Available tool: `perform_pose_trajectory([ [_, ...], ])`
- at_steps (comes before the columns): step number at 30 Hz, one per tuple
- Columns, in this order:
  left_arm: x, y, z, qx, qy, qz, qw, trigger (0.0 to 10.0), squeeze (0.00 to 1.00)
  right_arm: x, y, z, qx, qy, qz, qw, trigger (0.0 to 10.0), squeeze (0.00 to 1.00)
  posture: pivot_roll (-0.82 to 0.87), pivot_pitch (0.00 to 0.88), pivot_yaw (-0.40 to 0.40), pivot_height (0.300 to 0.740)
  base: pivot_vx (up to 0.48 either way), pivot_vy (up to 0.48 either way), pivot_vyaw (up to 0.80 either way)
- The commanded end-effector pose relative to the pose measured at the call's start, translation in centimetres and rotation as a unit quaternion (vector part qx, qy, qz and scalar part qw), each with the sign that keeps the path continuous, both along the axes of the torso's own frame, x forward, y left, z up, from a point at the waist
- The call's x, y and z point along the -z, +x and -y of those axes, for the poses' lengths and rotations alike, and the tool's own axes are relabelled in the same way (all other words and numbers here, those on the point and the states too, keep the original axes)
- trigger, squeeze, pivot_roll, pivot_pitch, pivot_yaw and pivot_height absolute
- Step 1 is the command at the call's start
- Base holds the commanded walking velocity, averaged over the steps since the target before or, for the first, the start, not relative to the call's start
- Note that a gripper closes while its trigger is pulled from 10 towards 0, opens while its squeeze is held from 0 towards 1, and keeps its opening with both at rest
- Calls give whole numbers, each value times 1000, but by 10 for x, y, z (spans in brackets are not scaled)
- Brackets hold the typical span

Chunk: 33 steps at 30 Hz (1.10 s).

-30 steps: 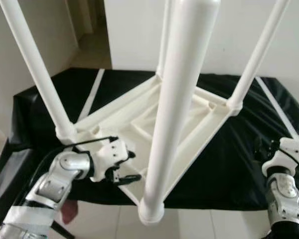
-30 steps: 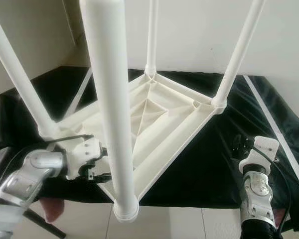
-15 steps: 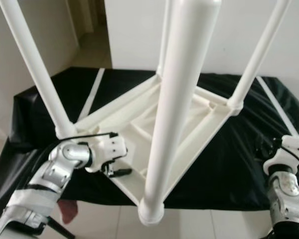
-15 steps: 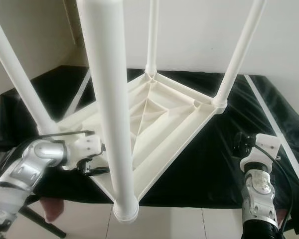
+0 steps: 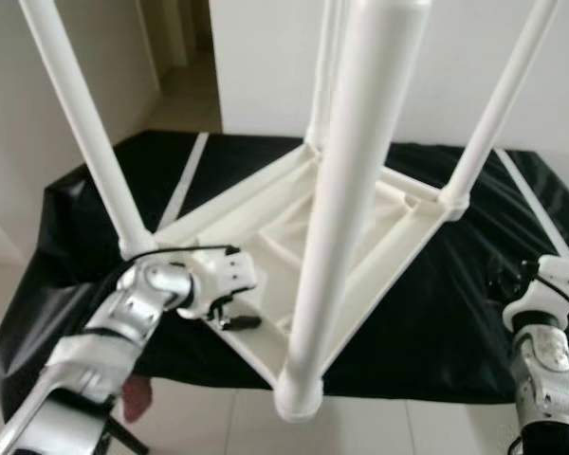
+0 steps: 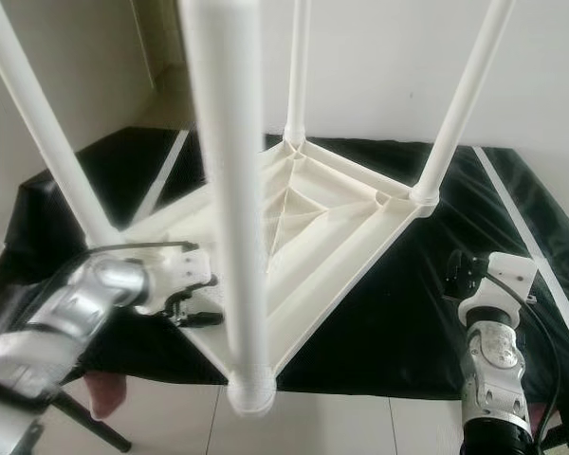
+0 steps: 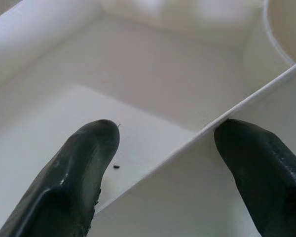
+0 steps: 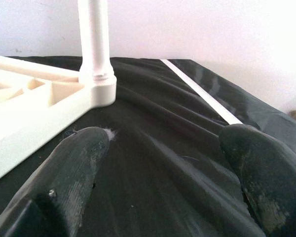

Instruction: Building children table

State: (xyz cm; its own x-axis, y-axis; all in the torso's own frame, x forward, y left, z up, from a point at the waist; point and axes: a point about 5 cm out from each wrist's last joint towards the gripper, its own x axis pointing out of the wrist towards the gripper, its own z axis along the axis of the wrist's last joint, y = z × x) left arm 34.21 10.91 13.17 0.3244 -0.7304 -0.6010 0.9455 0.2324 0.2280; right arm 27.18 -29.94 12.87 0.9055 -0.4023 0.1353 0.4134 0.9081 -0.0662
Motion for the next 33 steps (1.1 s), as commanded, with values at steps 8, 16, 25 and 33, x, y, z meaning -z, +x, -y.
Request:
perform_pose_trajectory([
  [8,-13,35,10,-246,-66,94,962,10000,0,-1,-2,1,11,10,0,1000,10000,0,-17,0,14,740,0,0,0],
  [16,-15,30,59,-204,-90,108,969,10000,0,-5,0,-7,-21,9,9,1000,10000,0,-25,0,15,740,0,0,0],
  [25,-35,10,58,-39,-174,146,973,10000,0,-7,-4,-14,-73,8,5,997,10000,0,-31,0,18,740,0,0,0],
  [33,-40,-13,25,44,-197,132,970,10000,0,-7,-5,-26,-145,-6,-4,989,10000,0,-11,0,1,740,0,0,0],
])
